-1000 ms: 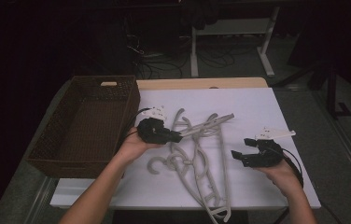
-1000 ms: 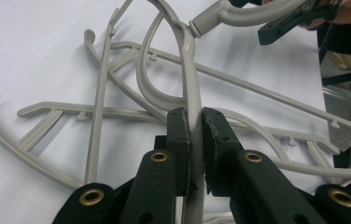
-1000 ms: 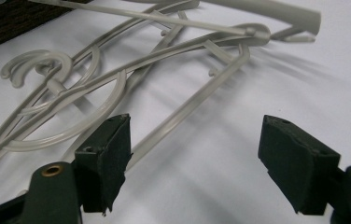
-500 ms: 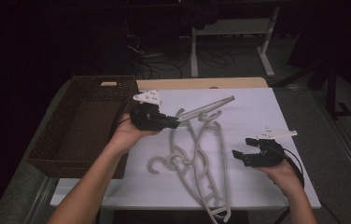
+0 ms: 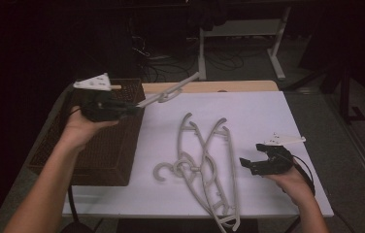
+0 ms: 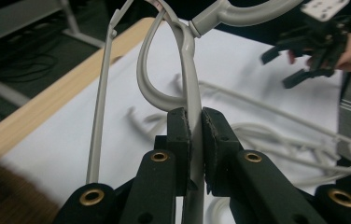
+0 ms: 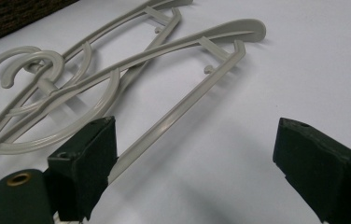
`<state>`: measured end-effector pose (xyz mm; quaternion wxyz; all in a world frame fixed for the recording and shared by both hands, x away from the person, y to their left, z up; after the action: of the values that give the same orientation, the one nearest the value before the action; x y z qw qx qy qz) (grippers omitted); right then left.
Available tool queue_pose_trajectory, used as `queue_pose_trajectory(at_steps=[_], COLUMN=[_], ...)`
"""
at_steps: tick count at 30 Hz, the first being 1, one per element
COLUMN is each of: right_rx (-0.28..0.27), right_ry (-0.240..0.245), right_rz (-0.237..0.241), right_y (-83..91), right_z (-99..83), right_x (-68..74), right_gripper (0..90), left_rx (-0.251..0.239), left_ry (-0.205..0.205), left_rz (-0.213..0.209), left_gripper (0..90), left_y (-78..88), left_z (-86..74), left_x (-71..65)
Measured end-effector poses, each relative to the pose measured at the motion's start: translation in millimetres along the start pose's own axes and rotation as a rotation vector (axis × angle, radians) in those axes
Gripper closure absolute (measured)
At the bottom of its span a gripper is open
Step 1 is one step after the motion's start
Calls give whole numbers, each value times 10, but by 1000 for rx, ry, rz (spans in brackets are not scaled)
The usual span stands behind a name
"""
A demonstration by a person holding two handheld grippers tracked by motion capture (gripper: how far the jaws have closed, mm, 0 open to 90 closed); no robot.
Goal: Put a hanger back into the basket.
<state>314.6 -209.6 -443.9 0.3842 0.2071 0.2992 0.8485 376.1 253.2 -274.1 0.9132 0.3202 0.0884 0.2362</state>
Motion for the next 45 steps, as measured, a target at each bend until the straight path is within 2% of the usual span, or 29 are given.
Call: queue_pose_trajectory(at_steps=[1,5,8,14,17,20,22,24,29,31,36,38,40,42,45], right_rx=[6,24,30,38,43,49,54,55,53,51,53,53,54,56,53], right_ry=[3,18,22,27,27,29,28,27,30,29,22,24,23,23,28], right_rz=[6,1,1,-6,-12,-20,-24,-25,-28,-27,-29,-30,-30,-31,-28], right_y=[-26,-71,-84,-105,-113,-120,-124,-125,-120,-115,-113,-112,-114,-116,-117], right_z=[-3,-8,-8,-16,-21,-31,-39,-41,-36,-34,-42,-45,-44,-42,-37], right_x=[15,38,44,40,38,30,19,12,12,15,1,-2,-5,-1,7], right_gripper=[44,2,2,2,2,2,2,2,2,2,2,3,2,2,2], left_rx=[-5,-7,19,44,25,3,6,11,51,40,28,18,10,28,84], left_ry=[10,53,68,101,116,136,145,156,192,209,232,234,250,257,266], left_rz=[14,63,97,120,119,140,159,159,164,145,128,135,164,164,165], left_gripper=[821,821,821,821,821,821,821,821,820,820,820,820,820,820,819], left_y=[73,298,396,443,459,544,598,622,500,453,435,450,482,480,402], left_z=[-64,-326,-519,-878,-1007,-1059,-1086,-1123,-1249,-1296,-1371,-1371,-1374,-1404,-1476], left_x=[46,209,299,419,465,511,542,587,703,736,766,772,797,826,856])
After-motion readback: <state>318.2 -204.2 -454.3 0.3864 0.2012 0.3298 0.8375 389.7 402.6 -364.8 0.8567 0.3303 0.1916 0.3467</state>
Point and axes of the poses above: each handheld gripper's, and its own axes: y roughly backward along the jaws, z roughly out of its top, x roughly to its left, the point moved 3 cm from there along -y, roughly forward along the jaws, and after that the axes turned 6 degrees about x, right-handed, at the moved point
